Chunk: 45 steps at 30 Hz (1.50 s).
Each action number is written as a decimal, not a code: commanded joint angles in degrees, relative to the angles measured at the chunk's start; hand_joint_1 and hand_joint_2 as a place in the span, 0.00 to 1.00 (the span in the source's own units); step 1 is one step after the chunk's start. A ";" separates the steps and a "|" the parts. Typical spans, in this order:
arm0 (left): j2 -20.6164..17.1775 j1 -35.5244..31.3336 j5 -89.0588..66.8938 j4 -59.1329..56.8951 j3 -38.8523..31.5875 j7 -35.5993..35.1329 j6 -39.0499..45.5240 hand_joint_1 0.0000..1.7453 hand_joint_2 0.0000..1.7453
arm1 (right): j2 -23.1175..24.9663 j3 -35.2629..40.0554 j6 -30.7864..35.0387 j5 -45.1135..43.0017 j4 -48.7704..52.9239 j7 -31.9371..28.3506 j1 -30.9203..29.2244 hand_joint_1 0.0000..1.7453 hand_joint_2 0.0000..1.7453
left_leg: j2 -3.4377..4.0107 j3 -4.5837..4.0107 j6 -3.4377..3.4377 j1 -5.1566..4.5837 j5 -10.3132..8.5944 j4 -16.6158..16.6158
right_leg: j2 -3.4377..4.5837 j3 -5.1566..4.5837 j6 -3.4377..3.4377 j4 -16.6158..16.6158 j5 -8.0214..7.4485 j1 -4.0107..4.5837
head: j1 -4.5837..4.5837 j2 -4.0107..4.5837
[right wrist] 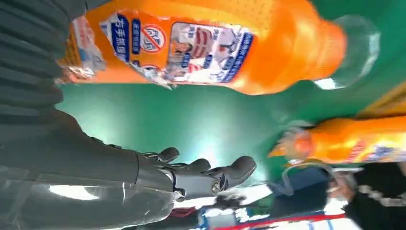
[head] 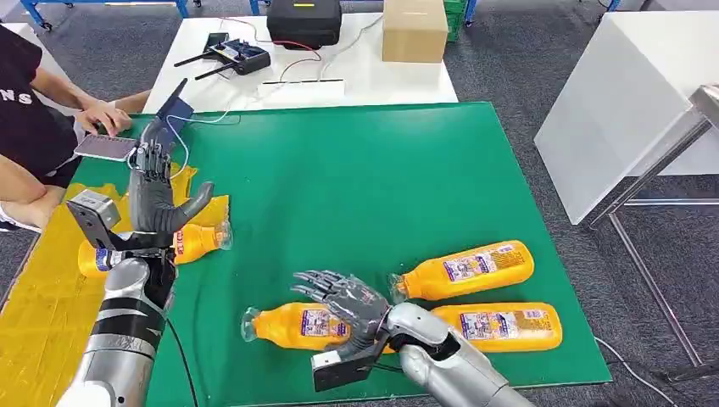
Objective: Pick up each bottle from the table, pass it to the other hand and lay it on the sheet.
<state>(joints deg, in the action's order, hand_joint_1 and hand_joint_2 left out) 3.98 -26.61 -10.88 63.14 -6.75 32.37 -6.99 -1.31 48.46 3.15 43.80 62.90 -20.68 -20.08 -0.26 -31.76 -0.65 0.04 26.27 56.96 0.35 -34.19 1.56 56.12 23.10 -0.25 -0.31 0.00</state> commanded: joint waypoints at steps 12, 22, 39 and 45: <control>0.19 1.31 0.60 -0.11 -2.19 -0.25 0.12 0.00 1.00 | 2.90 -6.45 8.75 -4.09 13.43 0.98 -0.45 0.00 1.00 | 0.03 0.05 0.06 0.03 0.07 0.05 | -0.01 0.02 -0.04 0.05 0.06 0.04 | -0.02 0.00; 0.76 -0.28 0.86 -1.94 -2.22 -0.20 0.31 0.00 1.00 | 2.17 -7.44 14.72 6.19 18.24 7.74 -4.11 0.00 1.00 | 0.01 -0.01 0.02 0.02 0.03 0.06 | -0.03 -0.02 0.00 0.05 0.02 0.02 | 0.00 -0.02; 0.38 -1.03 0.62 -2.55 -3.09 -0.57 0.06 0.00 1.00 | -0.11 -4.83 10.64 9.83 15.18 12.07 -6.05 0.00 1.00 | 0.00 0.11 0.04 0.03 0.05 0.03 | -0.04 0.12 -0.01 -0.01 0.03 0.06 | 0.00 0.00; -0.01 0.25 0.22 -2.10 -4.24 -0.72 0.26 0.00 1.00 | -7.23 -3.38 2.94 10.35 13.51 17.37 -12.89 0.00 1.00 | 0.01 0.09 0.02 0.01 0.04 0.06 | -0.04 0.11 0.01 0.00 0.02 0.03 | 0.00 0.00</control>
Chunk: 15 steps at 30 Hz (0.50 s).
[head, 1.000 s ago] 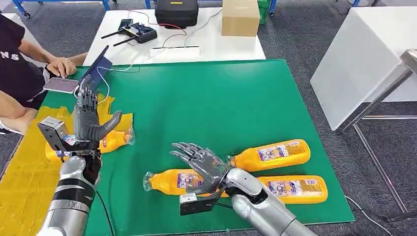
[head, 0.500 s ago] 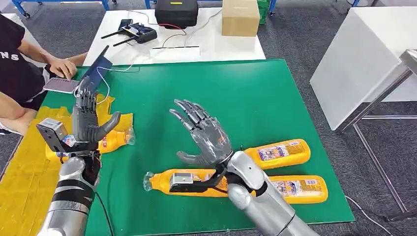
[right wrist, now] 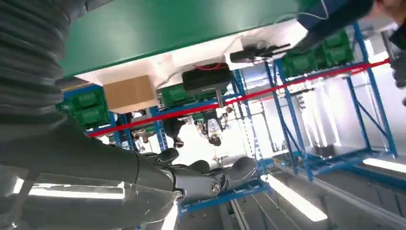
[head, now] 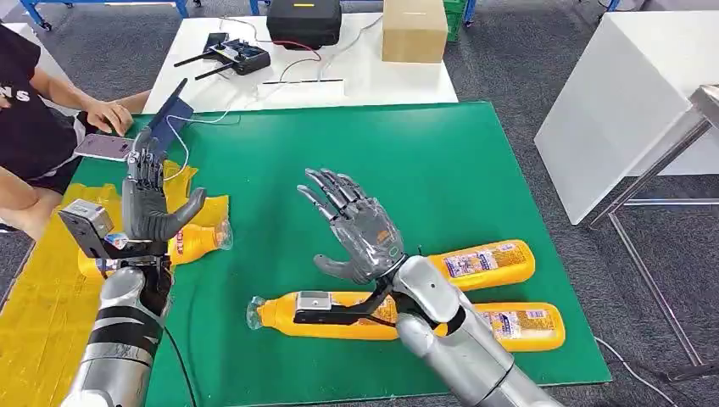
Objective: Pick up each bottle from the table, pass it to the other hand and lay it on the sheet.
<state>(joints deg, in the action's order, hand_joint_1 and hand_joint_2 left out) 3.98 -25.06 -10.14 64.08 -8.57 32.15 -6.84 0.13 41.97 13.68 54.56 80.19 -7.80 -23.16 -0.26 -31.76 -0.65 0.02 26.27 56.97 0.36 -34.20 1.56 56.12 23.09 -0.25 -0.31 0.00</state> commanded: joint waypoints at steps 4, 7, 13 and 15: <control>-0.57 -2.22 -0.31 -4.54 -3.42 -0.02 -0.66 0.00 1.00 | -13.97 2.33 -24.62 -17.52 -4.41 -0.70 -20.07 0.00 1.00 | 0.06 0.03 0.00 -0.02 0.05 0.12 | 0.02 0.05 0.03 0.06 0.01 0.00 | 0.00 0.00; -0.61 -4.68 -0.61 -7.71 -3.56 0.32 -0.77 0.00 1.00 | -15.61 4.54 -31.57 -26.73 -4.66 -2.34 -25.24 0.00 1.00 | 0.08 -0.13 -0.01 -0.13 0.02 0.19 | 0.05 -0.12 0.09 0.17 -0.05 -0.11 | 0.02 0.00; -0.60 -5.50 -0.97 -9.26 -3.51 0.55 -0.21 0.00 1.00 | -16.13 9.14 -29.06 -29.28 -2.53 -2.97 -22.65 0.00 1.00 | -0.05 0.14 -0.01 -0.07 0.00 0.04 | -0.08 0.18 0.08 -0.03 -0.04 -0.09 | 0.00 -0.02; -0.75 -5.17 -0.87 -8.95 -3.75 0.63 -0.19 0.00 1.00 | -15.65 9.52 -25.43 -27.73 -1.92 -3.48 -19.74 0.00 1.00 | -0.04 0.18 -0.01 -0.07 0.03 0.05 | -0.08 0.22 0.09 -0.02 -0.01 -0.09 | 0.00 0.00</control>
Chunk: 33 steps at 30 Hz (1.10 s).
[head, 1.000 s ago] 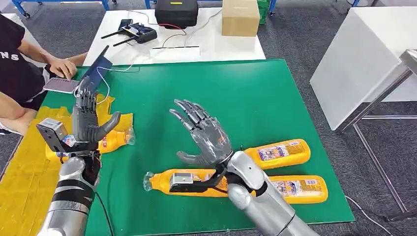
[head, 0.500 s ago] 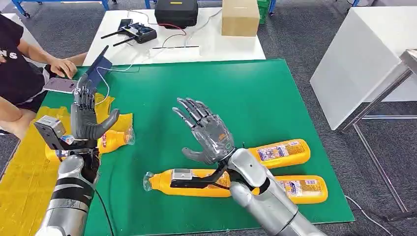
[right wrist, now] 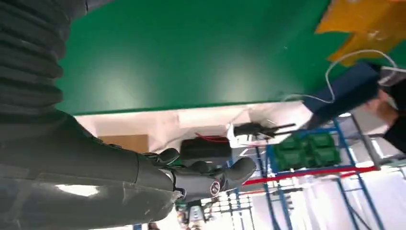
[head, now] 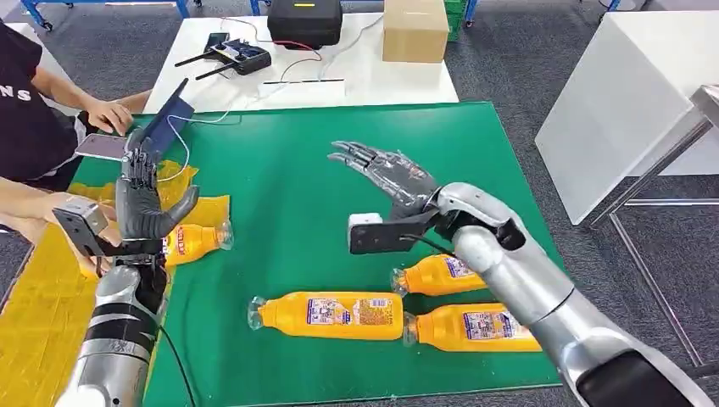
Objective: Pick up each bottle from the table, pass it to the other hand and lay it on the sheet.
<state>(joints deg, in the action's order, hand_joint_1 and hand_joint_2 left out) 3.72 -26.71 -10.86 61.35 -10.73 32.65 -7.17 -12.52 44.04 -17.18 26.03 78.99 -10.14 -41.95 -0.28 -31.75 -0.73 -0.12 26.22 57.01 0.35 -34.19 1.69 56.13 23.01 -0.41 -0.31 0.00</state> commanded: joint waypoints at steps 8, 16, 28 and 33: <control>-0.70 -0.71 0.29 -3.75 -3.15 -0.42 -0.30 0.00 1.00 | -3.07 1.94 23.37 18.66 3.64 0.99 17.24 0.00 1.00 | -0.14 0.34 0.08 0.13 0.07 -0.18 | -0.18 0.41 -0.06 -0.22 0.09 0.14 | 0.02 0.00; -0.40 0.91 0.89 -2.49 -3.41 -0.51 -0.20 0.00 1.00 | -4.54 -9.24 27.84 27.76 6.34 1.77 28.68 0.00 1.00 | -0.21 0.08 0.03 0.05 0.04 -0.07 | -0.22 0.18 -0.02 -0.12 0.08 0.07 | 0.00 0.00; -0.28 0.91 1.28 -2.72 -3.20 -0.74 -0.33 0.00 1.00 | -2.41 -11.33 28.92 32.53 4.47 3.29 30.23 0.00 1.00 | -0.08 0.10 0.06 0.03 0.08 -0.04 | -0.14 0.15 -0.05 -0.09 0.08 0.07 | 0.02 0.00; -0.52 -0.59 1.58 -4.57 -2.82 -0.77 -0.44 0.00 1.00 | 2.03 -8.26 27.52 32.70 -4.30 1.39 24.17 0.00 1.00 | 0.14 0.06 0.03 0.02 0.06 -0.05 | 0.09 0.05 -0.03 -0.06 0.00 0.04 | 0.00 0.00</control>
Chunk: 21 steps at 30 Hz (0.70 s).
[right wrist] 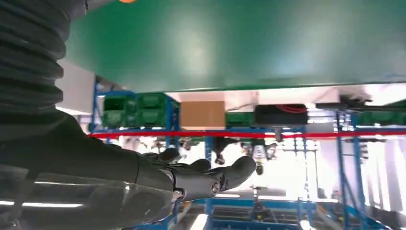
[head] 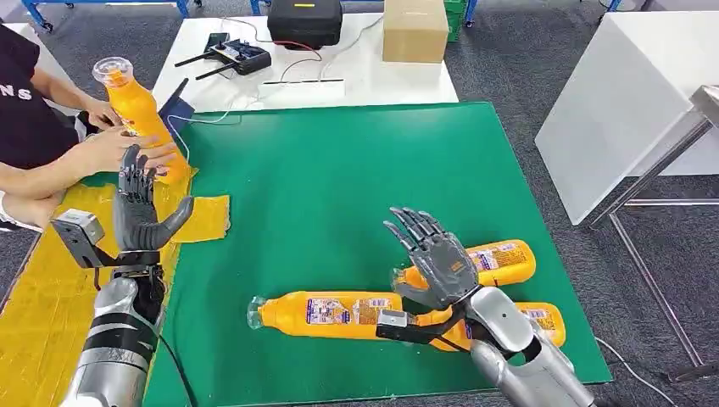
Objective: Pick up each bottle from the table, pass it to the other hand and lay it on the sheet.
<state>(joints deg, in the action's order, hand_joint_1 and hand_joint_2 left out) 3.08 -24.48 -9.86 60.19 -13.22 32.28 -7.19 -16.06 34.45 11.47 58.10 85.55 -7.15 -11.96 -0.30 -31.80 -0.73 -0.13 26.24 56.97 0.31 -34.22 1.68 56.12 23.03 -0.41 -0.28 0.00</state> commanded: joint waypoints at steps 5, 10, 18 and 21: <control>0.12 -3.57 0.90 -4.80 -0.06 -0.40 -0.52 0.00 1.00 | 8.99 4.24 -2.71 -1.42 -17.37 -2.89 -11.44 0.00 1.00 | 0.26 0.20 0.10 0.10 0.05 0.00 | 0.20 0.15 -0.06 -0.05 -0.05 0.10 | -0.02 0.00; 0.35 -5.49 0.89 -7.17 0.20 -0.38 -0.62 0.00 1.00 | 12.93 8.38 -3.92 -3.29 -19.99 -6.51 -15.44 0.00 1.00 | 0.19 0.09 0.05 0.05 0.02 0.01 | 0.14 0.05 -0.04 -0.01 -0.03 0.06 | -0.02 0.00; 0.65 -9.07 0.47 -11.59 0.66 -0.01 -0.21 0.00 1.00 | 16.38 17.05 -7.89 -9.61 -21.13 -10.26 -17.10 0.00 1.00 | 0.08 0.20 0.09 0.13 0.05 0.00 | 0.01 0.19 -0.06 -0.03 0.03 0.14 | -0.02 0.00; 0.64 -9.89 0.42 -12.91 0.31 0.38 -0.12 0.00 1.00 | 16.34 19.60 -9.73 -13.64 -22.13 -11.83 -18.28 0.00 1.00 | 0.05 0.12 0.04 0.05 0.00 -0.02 | 0.01 0.10 -0.02 -0.01 0.02 0.05 | 0.00 0.00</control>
<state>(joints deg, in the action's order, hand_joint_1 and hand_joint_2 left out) 3.54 -29.17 -9.42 55.38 -12.83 32.22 -7.58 -1.16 44.57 4.51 50.15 70.75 -16.89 -24.97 -0.24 -31.81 -0.73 -0.12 26.21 56.97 0.34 -34.28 1.68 56.14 23.03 -0.39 -0.29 0.00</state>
